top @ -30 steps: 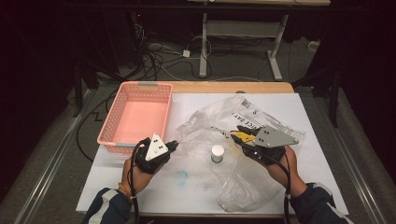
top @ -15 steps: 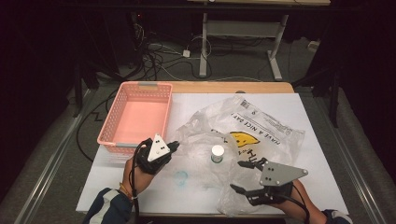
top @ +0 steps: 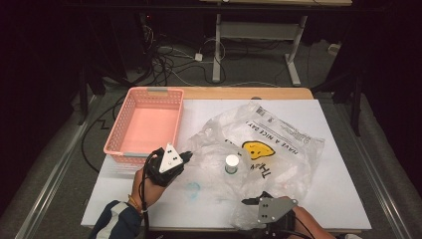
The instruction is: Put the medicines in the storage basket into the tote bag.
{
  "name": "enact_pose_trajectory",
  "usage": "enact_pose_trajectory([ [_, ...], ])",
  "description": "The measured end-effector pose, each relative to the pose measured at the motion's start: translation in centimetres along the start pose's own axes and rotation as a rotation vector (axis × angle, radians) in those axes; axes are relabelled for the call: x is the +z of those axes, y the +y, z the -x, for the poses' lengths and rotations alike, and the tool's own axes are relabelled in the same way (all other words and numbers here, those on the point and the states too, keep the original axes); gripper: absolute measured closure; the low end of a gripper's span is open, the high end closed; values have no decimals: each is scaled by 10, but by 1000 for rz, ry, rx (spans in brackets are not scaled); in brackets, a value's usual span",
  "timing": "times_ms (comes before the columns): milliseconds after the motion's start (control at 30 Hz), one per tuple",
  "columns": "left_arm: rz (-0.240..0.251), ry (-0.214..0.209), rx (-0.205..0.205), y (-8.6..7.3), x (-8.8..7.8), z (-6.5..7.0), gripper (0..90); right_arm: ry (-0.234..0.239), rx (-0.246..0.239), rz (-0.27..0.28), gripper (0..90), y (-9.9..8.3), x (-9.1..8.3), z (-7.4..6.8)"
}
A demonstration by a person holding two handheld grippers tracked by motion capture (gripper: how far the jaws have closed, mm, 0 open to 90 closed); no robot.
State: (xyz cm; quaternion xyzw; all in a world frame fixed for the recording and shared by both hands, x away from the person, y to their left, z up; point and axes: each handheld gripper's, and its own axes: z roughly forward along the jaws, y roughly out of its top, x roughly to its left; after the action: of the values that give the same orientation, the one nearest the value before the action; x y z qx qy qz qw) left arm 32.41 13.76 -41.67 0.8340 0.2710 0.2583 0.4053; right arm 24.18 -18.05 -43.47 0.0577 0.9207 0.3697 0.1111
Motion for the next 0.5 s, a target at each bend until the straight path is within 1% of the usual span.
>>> enact_pose_trajectory([
  [33,0,0,0,0,0,0,848,-29,2,-16,466,0,1,0],
  [67,0,0,0,0,0,0,849,-41,-6,-17,566,-1,1,1],
  [100,-2,-1,1,0,0,0,849,-39,3,-14,613,-2,0,3],
  [133,-2,-1,1,0,0,0,849,-43,7,-10,691,-2,0,5],
  [167,-1,-2,1,0,1,0,848,-66,7,-15,729,-2,-1,6],
  [200,-1,-2,1,0,1,0,848,-78,16,-11,778,-3,-2,8],
  [267,3,-1,1,1,0,0,848,-103,25,16,846,-3,-7,12],
  [300,4,1,1,1,0,0,848,-123,30,34,860,-3,-11,13],
  [367,4,6,7,2,0,0,848,-161,26,82,877,-1,-19,16],
  [400,8,9,8,2,0,-1,848,-189,31,101,880,0,-23,18],
  [433,23,15,0,5,-1,-3,848,-207,40,125,885,1,-28,20],
  [500,28,15,0,6,-1,-4,848,-262,47,166,889,3,-35,25],
])
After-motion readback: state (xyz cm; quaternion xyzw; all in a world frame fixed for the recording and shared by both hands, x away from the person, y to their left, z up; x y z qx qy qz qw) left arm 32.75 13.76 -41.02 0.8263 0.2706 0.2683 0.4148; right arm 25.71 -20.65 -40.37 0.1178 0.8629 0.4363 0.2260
